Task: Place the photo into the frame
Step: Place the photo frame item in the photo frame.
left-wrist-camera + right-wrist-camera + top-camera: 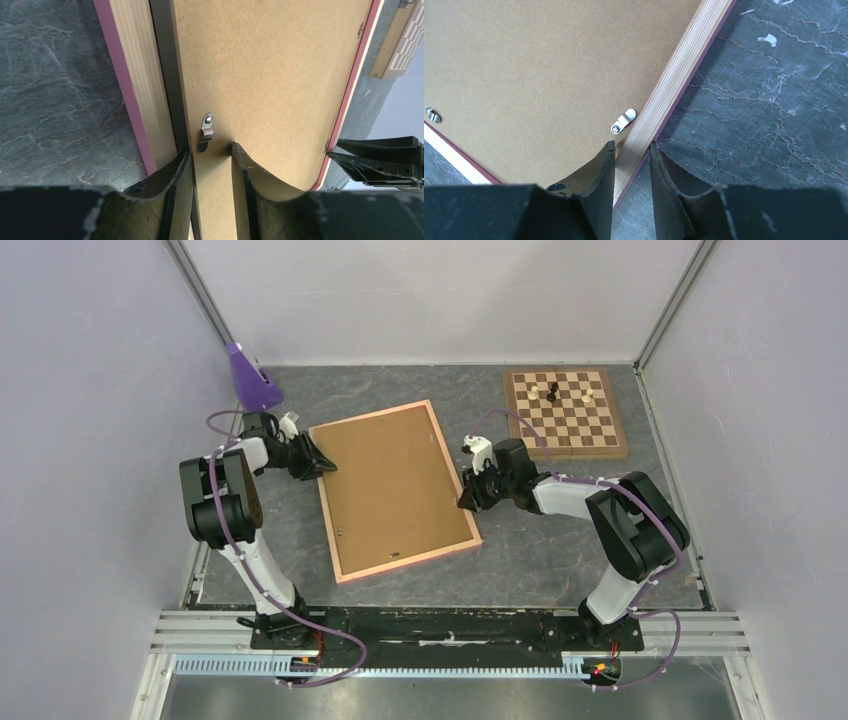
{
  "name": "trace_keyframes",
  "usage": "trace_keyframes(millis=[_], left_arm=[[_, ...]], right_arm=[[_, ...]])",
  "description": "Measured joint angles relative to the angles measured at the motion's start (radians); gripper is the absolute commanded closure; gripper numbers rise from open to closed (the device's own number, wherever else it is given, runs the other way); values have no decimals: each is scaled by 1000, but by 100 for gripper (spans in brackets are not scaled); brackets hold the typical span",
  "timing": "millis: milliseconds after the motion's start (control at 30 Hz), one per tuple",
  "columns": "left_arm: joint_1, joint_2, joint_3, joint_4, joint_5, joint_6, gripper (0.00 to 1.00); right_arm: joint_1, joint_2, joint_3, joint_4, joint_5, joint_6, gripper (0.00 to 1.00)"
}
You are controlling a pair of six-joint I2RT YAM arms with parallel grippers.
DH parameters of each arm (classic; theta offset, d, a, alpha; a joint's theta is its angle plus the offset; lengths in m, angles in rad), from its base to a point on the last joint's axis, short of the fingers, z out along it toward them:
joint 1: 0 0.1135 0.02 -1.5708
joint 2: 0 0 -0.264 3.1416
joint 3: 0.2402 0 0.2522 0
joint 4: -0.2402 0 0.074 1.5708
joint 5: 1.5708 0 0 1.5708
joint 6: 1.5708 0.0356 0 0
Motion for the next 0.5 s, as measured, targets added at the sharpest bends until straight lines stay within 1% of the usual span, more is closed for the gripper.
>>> trace_keyframes(millis=[300, 433, 500], left_arm=[[-24, -36, 0, -22, -68, 8, 42], [-27, -59, 0, -59, -94, 28, 35], [-28, -71, 0, -79, -108, 42, 24]], right_arm=[[2, 2, 4, 0, -3, 0, 80], [11, 2, 5, 0, -5, 0, 80], [15, 2, 5, 0, -9, 0, 80]])
